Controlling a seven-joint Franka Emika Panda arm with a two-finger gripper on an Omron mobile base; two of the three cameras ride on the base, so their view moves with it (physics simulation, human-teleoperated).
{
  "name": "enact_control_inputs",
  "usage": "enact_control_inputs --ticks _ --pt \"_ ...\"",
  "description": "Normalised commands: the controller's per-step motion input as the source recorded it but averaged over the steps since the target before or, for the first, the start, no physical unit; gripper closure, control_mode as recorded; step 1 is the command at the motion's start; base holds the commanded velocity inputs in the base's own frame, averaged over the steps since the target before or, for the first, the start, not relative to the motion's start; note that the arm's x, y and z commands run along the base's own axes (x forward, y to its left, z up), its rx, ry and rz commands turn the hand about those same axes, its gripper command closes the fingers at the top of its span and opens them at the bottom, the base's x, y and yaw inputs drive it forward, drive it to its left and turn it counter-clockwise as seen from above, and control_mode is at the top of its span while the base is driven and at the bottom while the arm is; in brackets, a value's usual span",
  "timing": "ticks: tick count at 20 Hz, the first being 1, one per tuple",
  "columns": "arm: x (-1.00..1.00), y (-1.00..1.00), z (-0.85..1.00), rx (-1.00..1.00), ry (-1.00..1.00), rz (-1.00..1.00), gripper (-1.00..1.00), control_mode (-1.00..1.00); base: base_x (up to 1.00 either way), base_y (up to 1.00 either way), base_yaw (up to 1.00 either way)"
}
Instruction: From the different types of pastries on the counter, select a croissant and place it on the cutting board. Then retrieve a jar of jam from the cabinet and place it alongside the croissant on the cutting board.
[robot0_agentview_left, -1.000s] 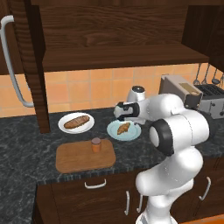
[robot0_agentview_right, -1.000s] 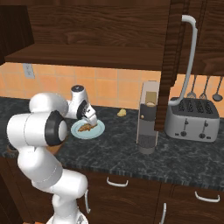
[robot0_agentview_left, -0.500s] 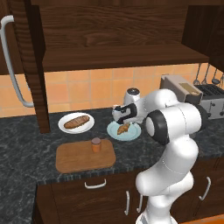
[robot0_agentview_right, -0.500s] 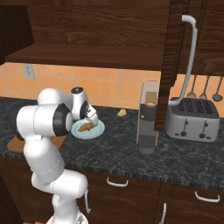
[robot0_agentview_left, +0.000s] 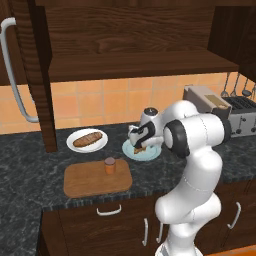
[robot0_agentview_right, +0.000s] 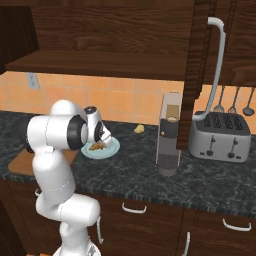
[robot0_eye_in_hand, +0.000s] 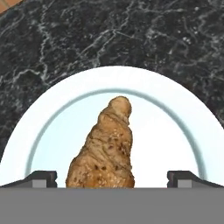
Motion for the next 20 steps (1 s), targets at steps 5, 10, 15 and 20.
enact_control_inputs --ticks 5,10,15,20 --pt "0.17 0.07 -0.33 0.00 0.00 -0.01 -1.00 -1.00 0.00 0.00 0.00" --pt "0.23 0.19 -0.04 0.00 0.00 0.00 1.00 -1.00 0.00 0.00 0.00" --pt "-0.04 0.00 0.00 0.00 0.00 0.00 1.00 -1.00 0.00 0.00 0.00" --pt "0.03 0.00 0.31 -0.02 0.00 -0.11 1.00 -1.00 0.00 0.00 0.00"
